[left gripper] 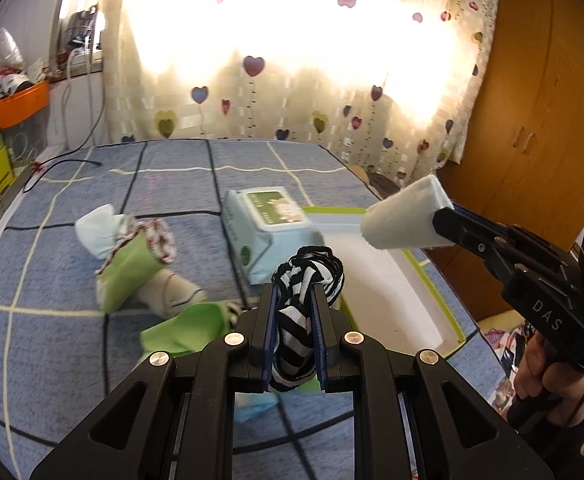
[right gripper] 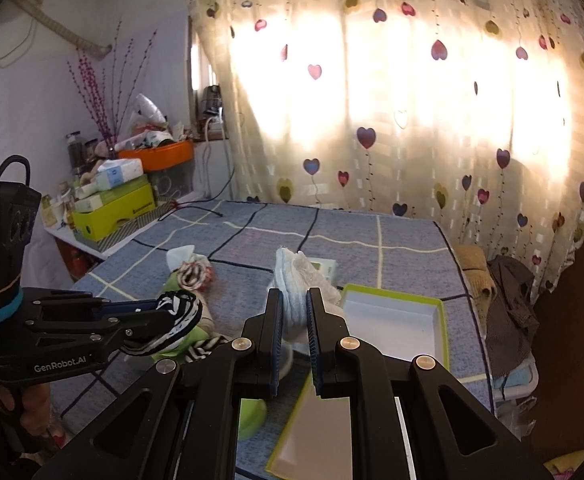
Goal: Organize soft objects
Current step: 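Carry the white sock and striped sock over the green-rimmed white tray, then lower the white sock into the tray and open the right gripper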
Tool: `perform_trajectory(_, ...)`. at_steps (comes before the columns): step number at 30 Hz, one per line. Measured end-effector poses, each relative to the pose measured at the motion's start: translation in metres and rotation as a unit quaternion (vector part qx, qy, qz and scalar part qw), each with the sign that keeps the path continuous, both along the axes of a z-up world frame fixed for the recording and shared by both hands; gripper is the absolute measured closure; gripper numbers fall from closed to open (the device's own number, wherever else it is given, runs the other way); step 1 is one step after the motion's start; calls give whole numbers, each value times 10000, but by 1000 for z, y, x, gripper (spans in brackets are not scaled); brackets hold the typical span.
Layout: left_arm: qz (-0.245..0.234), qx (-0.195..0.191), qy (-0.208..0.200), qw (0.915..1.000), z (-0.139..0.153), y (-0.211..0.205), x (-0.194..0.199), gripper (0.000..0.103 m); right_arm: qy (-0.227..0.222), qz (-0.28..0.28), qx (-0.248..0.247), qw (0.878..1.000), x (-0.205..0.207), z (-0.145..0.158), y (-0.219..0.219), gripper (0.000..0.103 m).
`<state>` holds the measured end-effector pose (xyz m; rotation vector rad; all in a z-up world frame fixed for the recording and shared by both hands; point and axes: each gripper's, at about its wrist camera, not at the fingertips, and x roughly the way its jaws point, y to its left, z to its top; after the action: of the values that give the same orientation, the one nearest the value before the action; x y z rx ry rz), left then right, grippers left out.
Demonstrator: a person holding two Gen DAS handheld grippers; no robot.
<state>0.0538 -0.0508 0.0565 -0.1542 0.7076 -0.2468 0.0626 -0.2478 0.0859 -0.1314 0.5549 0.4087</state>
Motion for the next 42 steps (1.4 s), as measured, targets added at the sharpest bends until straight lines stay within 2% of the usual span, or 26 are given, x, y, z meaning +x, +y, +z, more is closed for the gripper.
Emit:
perform_trajectory(15, -496, 23, 100, 9987, -2, -56, 27, 86, 383, -257, 97, 9989, 19, -38, -53, 92)
perform_trajectory(25, -700, 24, 371, 9969, -18, -86, 46, 86, 604, -291, 31, 9977, 25, -63, -70, 92)
perform_trajectory(39, -945, 259, 756, 9923, -47, -128, 71, 86, 1418, -681, -220, 9873, 25, -102, -104, 91)
perform_trajectory(42, -1018, 305, 850, 9907, -53, -136, 77, 86, 1475, -711, -199, 9863, 25, -104, -106, 85)
